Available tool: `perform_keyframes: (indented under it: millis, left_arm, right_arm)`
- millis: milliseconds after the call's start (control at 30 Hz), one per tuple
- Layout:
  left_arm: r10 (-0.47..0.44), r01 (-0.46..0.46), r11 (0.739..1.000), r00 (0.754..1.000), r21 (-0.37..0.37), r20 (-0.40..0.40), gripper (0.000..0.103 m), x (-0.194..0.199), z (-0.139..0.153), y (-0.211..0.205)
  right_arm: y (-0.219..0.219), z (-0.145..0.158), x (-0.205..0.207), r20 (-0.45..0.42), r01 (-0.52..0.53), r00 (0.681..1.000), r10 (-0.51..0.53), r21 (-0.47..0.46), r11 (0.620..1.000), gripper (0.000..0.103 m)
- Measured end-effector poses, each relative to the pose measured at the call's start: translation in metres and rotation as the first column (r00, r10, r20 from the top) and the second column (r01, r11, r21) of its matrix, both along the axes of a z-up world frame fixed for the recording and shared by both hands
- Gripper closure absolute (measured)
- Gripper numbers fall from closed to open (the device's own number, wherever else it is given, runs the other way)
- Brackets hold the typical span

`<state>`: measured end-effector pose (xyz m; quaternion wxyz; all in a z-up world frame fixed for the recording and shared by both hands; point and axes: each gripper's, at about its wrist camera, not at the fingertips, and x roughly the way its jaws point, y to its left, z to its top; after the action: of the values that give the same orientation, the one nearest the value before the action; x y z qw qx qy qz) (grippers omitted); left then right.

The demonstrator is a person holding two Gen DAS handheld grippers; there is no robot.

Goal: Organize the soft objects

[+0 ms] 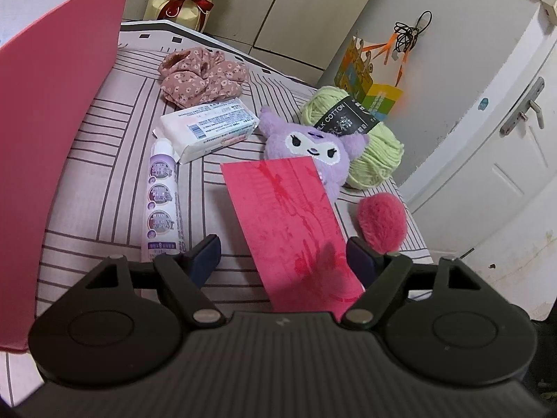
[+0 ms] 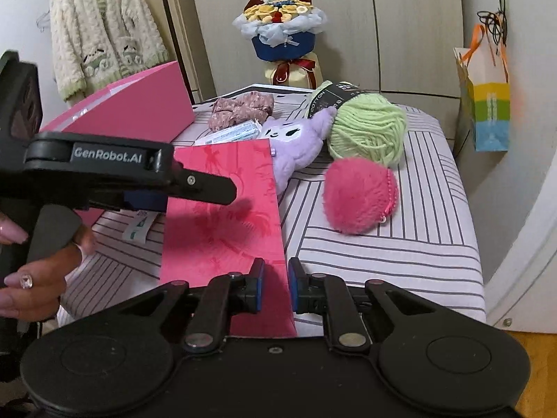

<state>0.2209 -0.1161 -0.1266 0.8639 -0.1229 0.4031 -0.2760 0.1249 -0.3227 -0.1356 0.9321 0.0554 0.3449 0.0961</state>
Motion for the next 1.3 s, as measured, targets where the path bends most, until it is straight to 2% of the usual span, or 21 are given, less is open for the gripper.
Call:
perform_keyframes:
  millis: [33,67,100,200,267,333,367,433,467,633,700,767,833,867,900,1000,1300]
  left_arm:
    - [-0.004,0.004,1.000,1.000,-0.008,-0.003,0.027,-0.001,0.000,0.000]
    - [-0.020,0.020,1.000,1.000,-0.022,-0.010,0.035,-0.003,-0.001,0.000]
    - [-0.038,0.037,0.999,0.999,-0.034,-0.023,0.051,-0.004,-0.002,0.000]
    - [-0.039,0.038,0.999,0.999,-0.035,-0.038,0.075,-0.010,-0.005,-0.001]
    - [-0.032,0.030,0.998,0.999,-0.053,-0.034,0.079,-0.012,-0.007,0.002]
    - [-0.038,0.034,0.996,0.998,-0.088,-0.047,0.084,-0.012,-0.008,0.005]
    - [-0.042,0.037,0.995,0.998,-0.098,-0.047,0.086,-0.013,-0.008,0.005]
    - [-0.047,0.041,0.993,0.998,-0.112,-0.050,0.088,-0.013,-0.007,0.005]
    - [-0.048,0.041,0.992,0.997,-0.116,-0.052,0.089,-0.013,-0.006,0.005]
    - [-0.066,0.052,0.985,0.995,-0.164,-0.081,0.094,-0.011,-0.006,0.008]
    - [-0.079,0.061,0.980,0.993,-0.189,-0.090,0.096,-0.013,-0.005,0.009]
    - [-0.080,0.062,0.979,0.993,-0.194,-0.084,0.097,-0.015,-0.004,0.010]
    - [-0.079,0.064,0.979,0.994,-0.195,-0.074,0.097,-0.017,-0.002,0.011]
    - [-0.083,0.067,0.978,0.994,-0.197,-0.071,0.097,-0.018,-0.002,0.012]
    - [-0.091,0.075,0.977,0.993,-0.200,-0.070,0.097,-0.019,-0.001,0.012]
    - [-0.115,0.099,0.974,0.991,-0.204,-0.066,0.097,-0.022,0.001,0.013]
    - [-0.142,0.134,0.970,0.990,-0.203,-0.023,0.097,-0.048,0.018,0.022]
  right_arm:
    - [0.000,-0.001,-0.001,0.002,0.002,1.000,-0.002,0.005,1.000,0.085]
    - [0.000,-0.001,-0.001,0.005,0.002,1.000,-0.002,0.008,1.000,0.085]
    - [0.001,-0.002,-0.001,0.008,0.004,1.000,-0.004,0.008,1.000,0.085]
    - [0.002,-0.002,-0.002,0.011,-0.001,1.000,0.000,0.015,1.000,0.084]
    - [-0.003,-0.002,-0.001,0.004,-0.026,1.000,0.026,0.047,0.999,0.072]
    - [-0.006,-0.001,0.000,-0.005,-0.079,0.997,0.080,0.104,0.991,0.044]
    - [-0.008,-0.001,0.001,-0.010,-0.110,0.994,0.112,0.134,0.985,0.036]
    - [-0.008,-0.001,0.005,-0.023,-0.171,0.984,0.177,0.174,0.970,0.011]
    - [-0.005,-0.001,0.005,-0.023,-0.199,0.978,0.205,0.169,0.965,0.007]
    - [0.027,-0.002,0.015,-0.025,-0.254,0.967,0.254,0.003,0.967,0.003]
    - [0.033,-0.003,0.022,-0.022,-0.259,0.966,0.259,-0.037,0.965,0.003]
    - [0.032,-0.004,0.030,-0.014,-0.262,0.965,0.262,-0.029,0.965,0.002]
    - [0.024,-0.004,0.035,-0.003,-0.255,0.967,0.256,0.026,0.966,0.002]
    - [0.021,-0.003,0.034,0.003,-0.253,0.967,0.253,0.046,0.966,0.004]
    - [0.020,-0.003,0.032,0.009,-0.256,0.967,0.256,0.053,0.965,0.015]
    - [0.018,-0.001,0.027,0.003,-0.258,0.966,0.258,0.083,0.963,0.015]
    - [0.031,0.019,0.002,0.021,-0.245,0.969,0.245,0.028,0.969,0.015]
